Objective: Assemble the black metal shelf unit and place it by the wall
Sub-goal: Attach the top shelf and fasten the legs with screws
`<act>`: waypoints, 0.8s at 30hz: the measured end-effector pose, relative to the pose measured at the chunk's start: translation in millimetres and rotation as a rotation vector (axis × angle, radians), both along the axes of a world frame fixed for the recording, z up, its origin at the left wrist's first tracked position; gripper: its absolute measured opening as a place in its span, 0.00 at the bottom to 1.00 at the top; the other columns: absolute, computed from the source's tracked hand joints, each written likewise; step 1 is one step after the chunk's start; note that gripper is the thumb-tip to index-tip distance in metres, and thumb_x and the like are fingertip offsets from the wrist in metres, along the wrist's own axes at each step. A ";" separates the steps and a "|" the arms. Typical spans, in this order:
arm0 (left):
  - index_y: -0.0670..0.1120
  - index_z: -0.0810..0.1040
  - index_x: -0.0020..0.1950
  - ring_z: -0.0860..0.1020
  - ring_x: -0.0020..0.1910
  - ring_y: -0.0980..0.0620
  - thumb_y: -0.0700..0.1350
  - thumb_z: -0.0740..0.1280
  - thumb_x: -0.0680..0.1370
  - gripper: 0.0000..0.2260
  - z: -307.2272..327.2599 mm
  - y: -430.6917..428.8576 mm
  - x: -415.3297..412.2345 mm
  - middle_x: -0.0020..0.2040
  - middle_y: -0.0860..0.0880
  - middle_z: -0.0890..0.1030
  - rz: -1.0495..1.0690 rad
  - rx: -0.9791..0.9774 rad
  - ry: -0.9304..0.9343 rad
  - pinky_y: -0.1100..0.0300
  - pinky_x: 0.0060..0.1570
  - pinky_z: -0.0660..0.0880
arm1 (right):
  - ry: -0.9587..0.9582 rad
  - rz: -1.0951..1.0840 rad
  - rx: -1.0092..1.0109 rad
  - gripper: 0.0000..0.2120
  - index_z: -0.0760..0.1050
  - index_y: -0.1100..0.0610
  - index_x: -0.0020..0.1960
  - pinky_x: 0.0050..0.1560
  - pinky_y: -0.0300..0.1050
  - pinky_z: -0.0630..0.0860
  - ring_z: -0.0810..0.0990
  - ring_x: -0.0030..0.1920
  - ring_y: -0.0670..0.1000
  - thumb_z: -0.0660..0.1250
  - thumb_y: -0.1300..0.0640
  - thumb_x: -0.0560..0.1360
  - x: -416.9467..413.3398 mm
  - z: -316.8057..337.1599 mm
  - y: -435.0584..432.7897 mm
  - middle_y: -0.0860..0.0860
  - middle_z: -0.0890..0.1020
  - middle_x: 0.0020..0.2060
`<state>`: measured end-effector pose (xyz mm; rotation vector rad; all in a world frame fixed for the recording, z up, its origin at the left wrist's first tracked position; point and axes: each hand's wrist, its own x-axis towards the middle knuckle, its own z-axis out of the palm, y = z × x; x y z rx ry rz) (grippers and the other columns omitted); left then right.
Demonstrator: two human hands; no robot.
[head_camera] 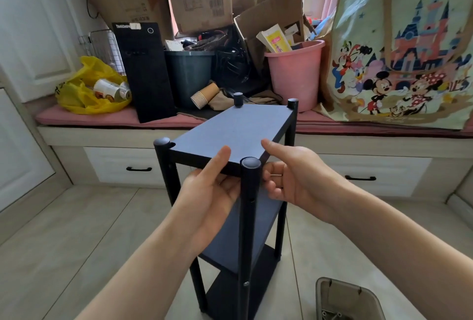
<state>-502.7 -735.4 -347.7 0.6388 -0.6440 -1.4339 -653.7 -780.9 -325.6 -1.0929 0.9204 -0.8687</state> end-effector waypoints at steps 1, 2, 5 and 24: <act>0.38 0.79 0.62 0.85 0.52 0.47 0.47 0.69 0.73 0.20 1.1 -0.8 2.5 0.56 0.41 0.85 0.018 0.012 0.038 0.57 0.50 0.83 | -0.018 -0.001 0.010 0.15 0.69 0.59 0.54 0.27 0.38 0.64 0.68 0.25 0.49 0.66 0.48 0.79 0.9 -0.1 -0.1 0.53 0.73 0.27; 0.38 0.78 0.64 0.85 0.54 0.46 0.47 0.69 0.73 0.22 2.2 -1.7 5.4 0.58 0.41 0.84 0.040 0.023 0.083 0.56 0.50 0.83 | -0.029 0.000 0.016 0.14 0.69 0.59 0.52 0.27 0.38 0.60 0.65 0.24 0.48 0.66 0.48 0.79 1.8 -0.2 -0.4 0.53 0.71 0.26; 0.37 0.76 0.66 0.84 0.57 0.45 0.43 0.69 0.73 0.23 4.5 -5.2 13.1 0.61 0.40 0.83 0.082 0.032 0.173 0.54 0.51 0.83 | -0.040 0.009 0.015 0.14 0.69 0.58 0.43 0.28 0.39 0.55 0.61 0.24 0.47 0.65 0.48 0.80 5.6 -1.6 -2.0 0.51 0.67 0.26; 0.37 0.73 0.69 0.85 0.52 0.46 0.36 0.65 0.74 0.22 -10.0 -4.4 20.8 0.54 0.42 0.85 0.026 0.012 0.138 0.51 0.51 0.83 | -0.001 0.099 0.024 0.16 0.69 0.57 0.38 0.29 0.38 0.55 0.58 0.26 0.46 0.59 0.52 0.83 3.4 -22.1 -8.5 0.50 0.64 0.26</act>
